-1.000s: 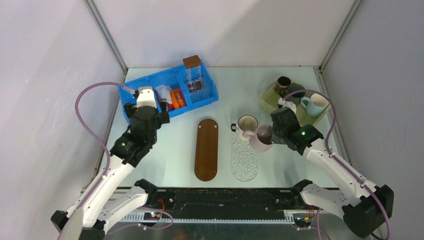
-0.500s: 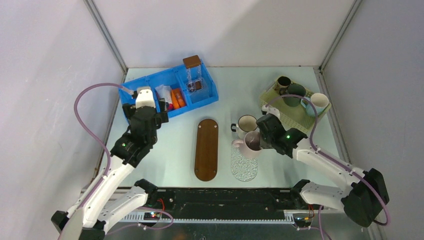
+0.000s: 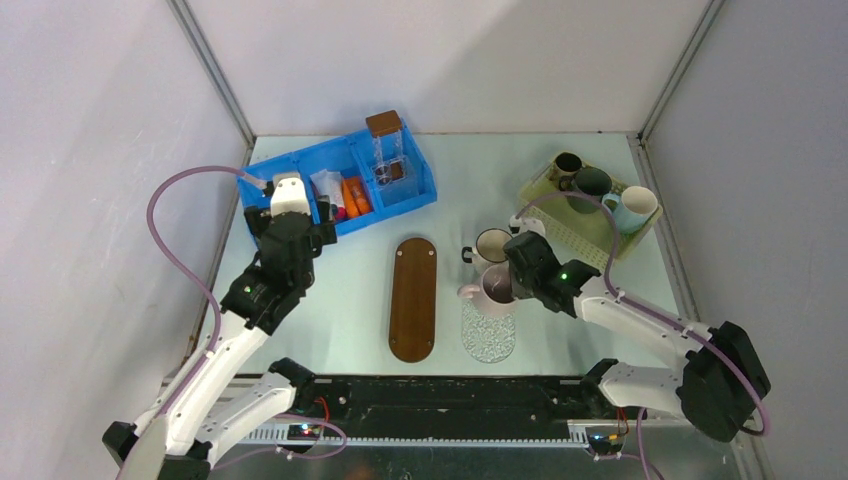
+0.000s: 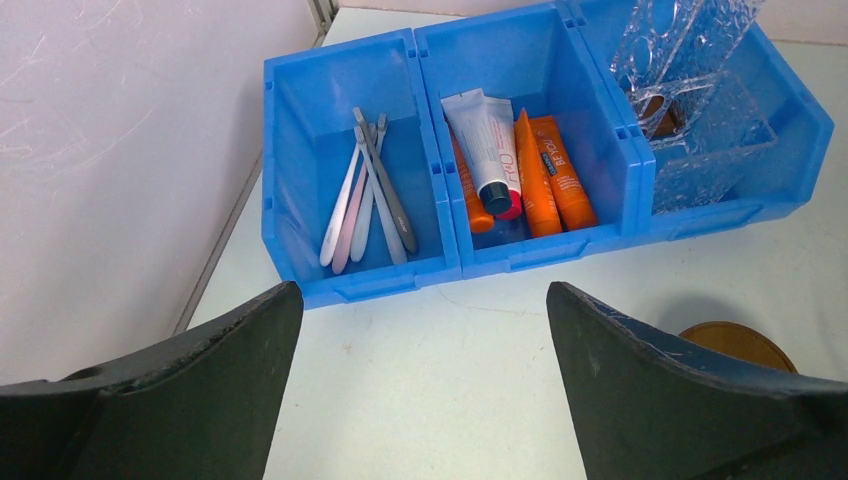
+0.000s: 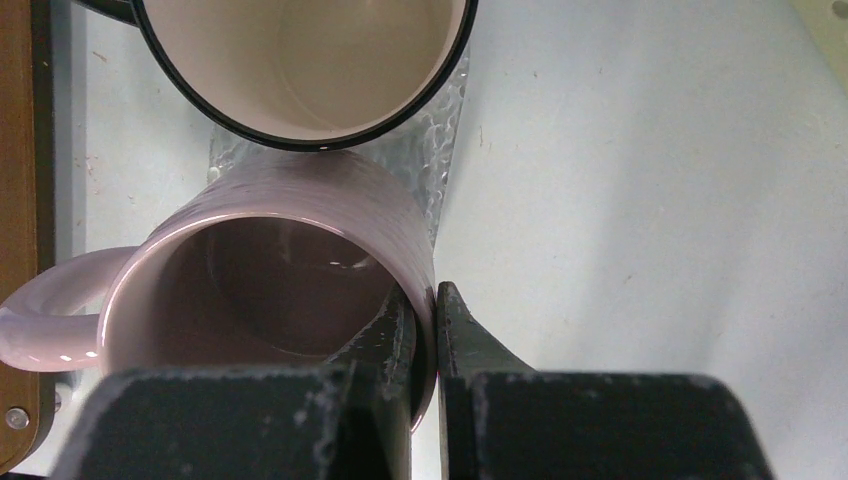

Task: Prepare toiletry sets of a toothbrush and toothpaste on the tray
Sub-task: Place the cup on the tray.

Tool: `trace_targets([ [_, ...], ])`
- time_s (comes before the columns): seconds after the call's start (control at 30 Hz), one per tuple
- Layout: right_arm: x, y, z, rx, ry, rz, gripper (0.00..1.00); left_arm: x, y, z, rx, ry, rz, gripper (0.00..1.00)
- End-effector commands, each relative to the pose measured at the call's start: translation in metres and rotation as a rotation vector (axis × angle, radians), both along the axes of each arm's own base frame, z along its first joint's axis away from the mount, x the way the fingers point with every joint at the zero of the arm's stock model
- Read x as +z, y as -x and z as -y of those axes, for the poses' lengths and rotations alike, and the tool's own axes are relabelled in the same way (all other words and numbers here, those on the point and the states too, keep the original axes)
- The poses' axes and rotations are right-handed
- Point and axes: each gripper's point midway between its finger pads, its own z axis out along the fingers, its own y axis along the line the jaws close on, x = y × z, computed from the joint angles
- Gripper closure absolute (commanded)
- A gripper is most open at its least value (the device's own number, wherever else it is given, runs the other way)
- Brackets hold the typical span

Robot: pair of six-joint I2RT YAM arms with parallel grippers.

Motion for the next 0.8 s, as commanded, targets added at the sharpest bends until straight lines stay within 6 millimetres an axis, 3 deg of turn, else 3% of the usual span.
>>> trace_targets([
  [0.0, 0.021, -0.027, -0.020, -0.027, -0.087, 0.126, 1.00, 0.004, -0.002, -0.007, 0.033, -0.011, 0.021, 0.00],
  [0.57, 0.001, -0.020, -0.014, -0.108, -0.037, 0.101, 1.00, 0.004, -0.003, -0.007, 0.034, -0.012, 0.018, 0.00],
  [0.77, 0.000, -0.017, -0.014, -0.114, -0.033, 0.095, 0.94, 0.004, -0.003, -0.007, 0.032, -0.011, 0.018, 0.00],
])
